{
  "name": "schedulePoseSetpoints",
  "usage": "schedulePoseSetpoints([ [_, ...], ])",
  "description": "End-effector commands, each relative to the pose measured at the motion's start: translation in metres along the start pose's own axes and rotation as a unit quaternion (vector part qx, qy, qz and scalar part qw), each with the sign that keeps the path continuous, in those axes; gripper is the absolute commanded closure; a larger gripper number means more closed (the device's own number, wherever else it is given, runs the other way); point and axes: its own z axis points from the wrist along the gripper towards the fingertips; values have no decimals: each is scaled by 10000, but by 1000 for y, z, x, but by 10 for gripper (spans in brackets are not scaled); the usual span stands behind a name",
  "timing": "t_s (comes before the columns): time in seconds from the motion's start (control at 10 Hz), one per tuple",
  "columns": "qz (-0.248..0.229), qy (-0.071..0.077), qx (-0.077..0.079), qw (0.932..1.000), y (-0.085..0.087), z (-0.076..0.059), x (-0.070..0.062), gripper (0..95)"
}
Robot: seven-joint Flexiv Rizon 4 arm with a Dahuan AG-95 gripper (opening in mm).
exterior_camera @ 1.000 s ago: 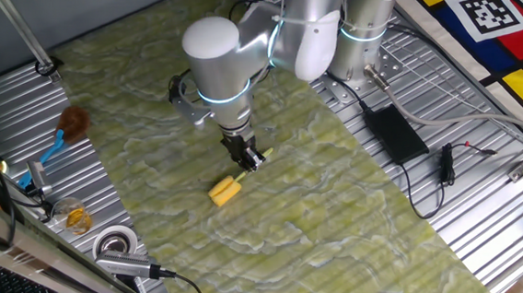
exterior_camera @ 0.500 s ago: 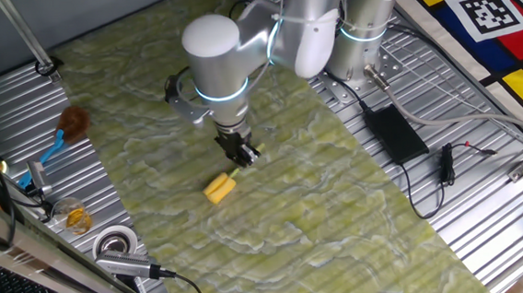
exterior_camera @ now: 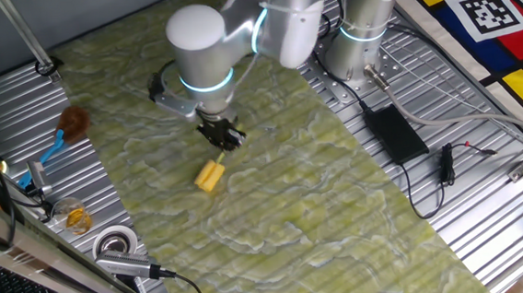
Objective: Scrub the table with a brush
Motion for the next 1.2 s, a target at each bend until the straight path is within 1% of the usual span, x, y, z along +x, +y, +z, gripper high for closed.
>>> schedulePoseSetpoints([
  [0.1,-296,30,59,9995,-22,7,15,950],
  [0.2,-310,32,57,9995,-22,7,15,950],
  [0.3,-283,19,51,9996,-21,11,15,950],
  [0.4,-214,7,39,9998,-19,14,15,950],
  [0.5,-41,-12,9,10000,-12,18,12,950],
  [0.6,-41,-12,9,10000,-12,18,12,950],
  [0.7,354,-61,-23,9994,11,25,-1,950],
  [0.8,497,-71,-29,9987,22,25,-6,950],
  [0.9,536,-73,-29,9985,26,25,-8,950],
  [1.0,725,-90,-64,9973,40,25,-14,950],
  [1.2,913,-113,-100,9957,57,25,-20,950],
])
